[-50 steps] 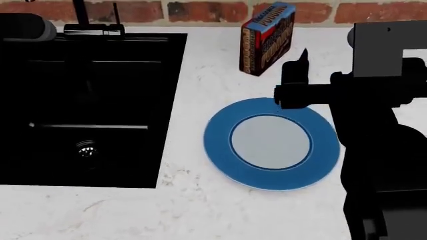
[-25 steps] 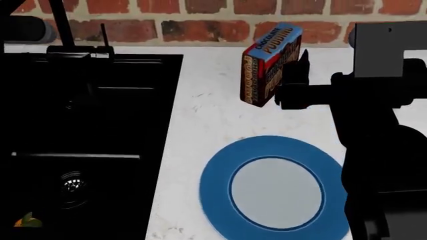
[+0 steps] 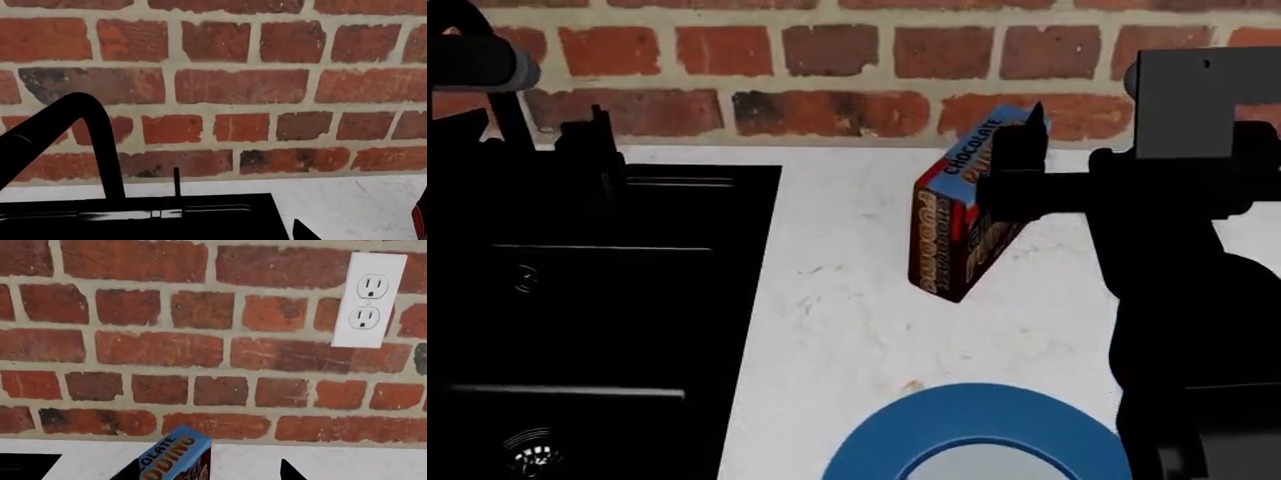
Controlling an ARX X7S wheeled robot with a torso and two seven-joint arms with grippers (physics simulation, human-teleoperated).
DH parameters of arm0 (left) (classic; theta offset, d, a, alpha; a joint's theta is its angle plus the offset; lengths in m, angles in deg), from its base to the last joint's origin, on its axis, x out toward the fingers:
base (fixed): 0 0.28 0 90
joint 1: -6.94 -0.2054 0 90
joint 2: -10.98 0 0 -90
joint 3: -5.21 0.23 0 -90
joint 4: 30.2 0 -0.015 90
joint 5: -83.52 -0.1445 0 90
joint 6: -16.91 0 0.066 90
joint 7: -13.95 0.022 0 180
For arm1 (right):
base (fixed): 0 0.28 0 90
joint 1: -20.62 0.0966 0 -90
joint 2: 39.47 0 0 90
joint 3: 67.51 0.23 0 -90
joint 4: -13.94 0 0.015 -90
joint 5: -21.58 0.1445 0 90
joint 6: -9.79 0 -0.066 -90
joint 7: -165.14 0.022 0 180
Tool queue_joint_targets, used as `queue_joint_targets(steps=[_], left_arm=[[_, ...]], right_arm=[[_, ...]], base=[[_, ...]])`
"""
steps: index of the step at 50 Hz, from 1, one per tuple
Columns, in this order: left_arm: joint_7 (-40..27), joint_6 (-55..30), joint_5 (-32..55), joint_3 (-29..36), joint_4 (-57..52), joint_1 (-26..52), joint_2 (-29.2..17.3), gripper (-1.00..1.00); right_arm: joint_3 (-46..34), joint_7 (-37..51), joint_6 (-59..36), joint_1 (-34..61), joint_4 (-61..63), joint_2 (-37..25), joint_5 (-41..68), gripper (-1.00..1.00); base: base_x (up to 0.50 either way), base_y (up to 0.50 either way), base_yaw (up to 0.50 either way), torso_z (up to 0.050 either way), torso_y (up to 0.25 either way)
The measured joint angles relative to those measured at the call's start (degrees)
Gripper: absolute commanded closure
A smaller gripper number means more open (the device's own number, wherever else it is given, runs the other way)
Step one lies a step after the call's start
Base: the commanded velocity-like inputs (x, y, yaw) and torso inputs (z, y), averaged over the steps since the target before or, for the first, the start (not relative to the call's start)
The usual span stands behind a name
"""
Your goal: Pick the tangerine from the sink and place it on the plate located on the counter
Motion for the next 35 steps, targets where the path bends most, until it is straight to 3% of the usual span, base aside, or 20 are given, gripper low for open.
queue_joint_targets(steps=[18,35], left_arm=[[0.0,0.0,0.7,0.0,0.2,-0.5,-0.3,-1.0],[-0.5,-1.0,1.2,0.2,0.1,-0.5,-0.6,-1.0]], right_arm=[[0.3,0.3,-0.4,-0.4,0.3,-0.1,0.6,-1.0],[0.4,0.5,-0.4,-0.7,0.4,-0.3,1.0,-1.0]], base=[[0.0,0.0,0.0,0.0,0.0],[0.0,0.0,0.0,0.0,-0.181]])
